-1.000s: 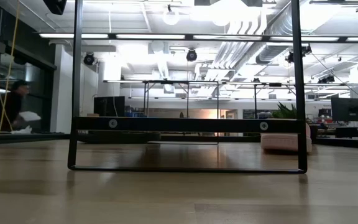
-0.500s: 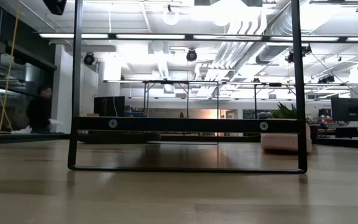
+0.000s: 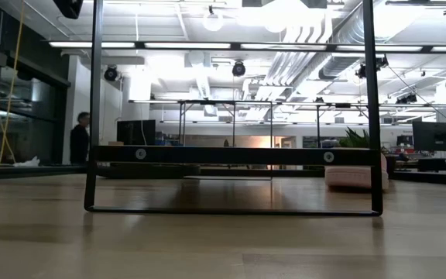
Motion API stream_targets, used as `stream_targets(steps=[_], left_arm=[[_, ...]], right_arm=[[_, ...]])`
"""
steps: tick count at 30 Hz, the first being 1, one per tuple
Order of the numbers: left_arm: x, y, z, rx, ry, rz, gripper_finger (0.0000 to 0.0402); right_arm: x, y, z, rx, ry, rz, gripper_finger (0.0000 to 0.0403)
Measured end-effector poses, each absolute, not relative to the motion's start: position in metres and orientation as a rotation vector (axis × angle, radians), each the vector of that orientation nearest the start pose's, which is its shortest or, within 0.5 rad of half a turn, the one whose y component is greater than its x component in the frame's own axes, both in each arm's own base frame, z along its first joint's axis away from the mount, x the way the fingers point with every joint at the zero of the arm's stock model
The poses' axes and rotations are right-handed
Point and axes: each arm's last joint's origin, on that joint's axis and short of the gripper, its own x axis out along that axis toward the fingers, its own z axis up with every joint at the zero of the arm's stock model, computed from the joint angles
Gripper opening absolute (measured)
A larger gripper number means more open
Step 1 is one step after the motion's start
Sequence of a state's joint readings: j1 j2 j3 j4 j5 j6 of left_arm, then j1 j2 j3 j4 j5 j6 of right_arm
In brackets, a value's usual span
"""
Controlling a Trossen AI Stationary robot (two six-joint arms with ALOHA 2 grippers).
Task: Pick and place slides into the shelf
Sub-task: Put the bottom black slipper on the shelf
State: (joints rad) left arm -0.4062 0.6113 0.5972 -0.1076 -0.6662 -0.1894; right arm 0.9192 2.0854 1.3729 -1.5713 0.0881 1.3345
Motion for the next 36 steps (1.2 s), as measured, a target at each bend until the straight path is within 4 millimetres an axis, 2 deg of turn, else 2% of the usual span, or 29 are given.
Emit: stream_targets(steps=[3, 8, 16, 31, 36], left_arm=[[0.135, -0.039, 0.301, -0.126, 0.08, 0.269, 0.0168], [0.135, -0.039, 0.301, -0.126, 0.08, 0.269, 0.0168], [0.135, -0.039, 0.301, -0.126, 0.08, 0.269, 0.0168], [0.135, -0.039, 0.301, -0.127, 0.08, 0.269, 0.0168], [0.135, -0.039, 0.301, -0.127, 0.08, 0.269, 0.0168]], right_arm=[[0.182, 0.239, 0.158, -0.187, 1.656, -0.899, 0.0291], [0.171, 0.234, 0.168, -0.103, 1.661, -0.937, 0.0274], [0.161, 0.238, 0.165, -0.104, 1.66, -0.954, 0.0232], [0.163, 0.237, 0.165, -0.155, 1.564, -0.937, 0.0229], [0.157, 0.233, 0.152, -0.159, 1.559, -0.93, 0.0229]])
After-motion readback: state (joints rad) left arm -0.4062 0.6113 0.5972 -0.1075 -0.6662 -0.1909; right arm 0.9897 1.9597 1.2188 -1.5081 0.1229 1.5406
